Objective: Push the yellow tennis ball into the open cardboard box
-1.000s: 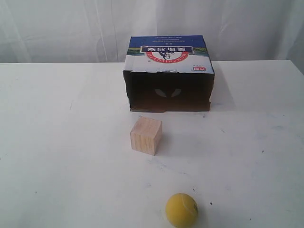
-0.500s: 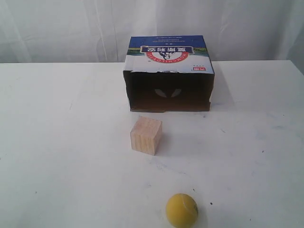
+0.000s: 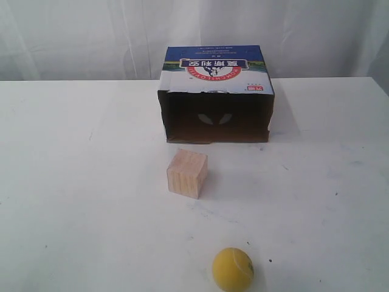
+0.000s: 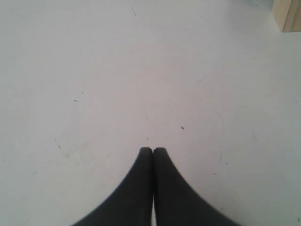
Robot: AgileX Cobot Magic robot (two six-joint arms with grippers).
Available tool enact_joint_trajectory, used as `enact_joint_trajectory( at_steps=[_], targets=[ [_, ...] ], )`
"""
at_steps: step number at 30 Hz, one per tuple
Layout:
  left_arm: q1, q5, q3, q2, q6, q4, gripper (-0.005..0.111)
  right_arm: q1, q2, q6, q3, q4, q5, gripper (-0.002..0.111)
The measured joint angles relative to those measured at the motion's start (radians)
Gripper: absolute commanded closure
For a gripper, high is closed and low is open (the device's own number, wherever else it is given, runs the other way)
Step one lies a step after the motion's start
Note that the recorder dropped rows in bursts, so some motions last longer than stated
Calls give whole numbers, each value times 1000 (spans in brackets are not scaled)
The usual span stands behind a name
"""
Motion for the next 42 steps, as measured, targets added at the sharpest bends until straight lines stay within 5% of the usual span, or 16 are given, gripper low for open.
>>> enact_joint_trajectory(
  at_steps=[6, 12, 22, 42],
  targets=[
    [0, 0, 0, 0, 0, 0, 107, 29, 222, -232, -7, 268, 63, 108],
    [0, 0, 0, 0, 0, 0, 107, 206, 693, -412, -107, 346, 83, 108],
    [0, 0, 0, 0, 0, 0, 107, 497, 1141, -448, -151, 354, -102, 108],
    [0, 0, 0, 0, 0, 0, 107, 616, 1384, -448, -151, 354, -144, 108]
  ],
)
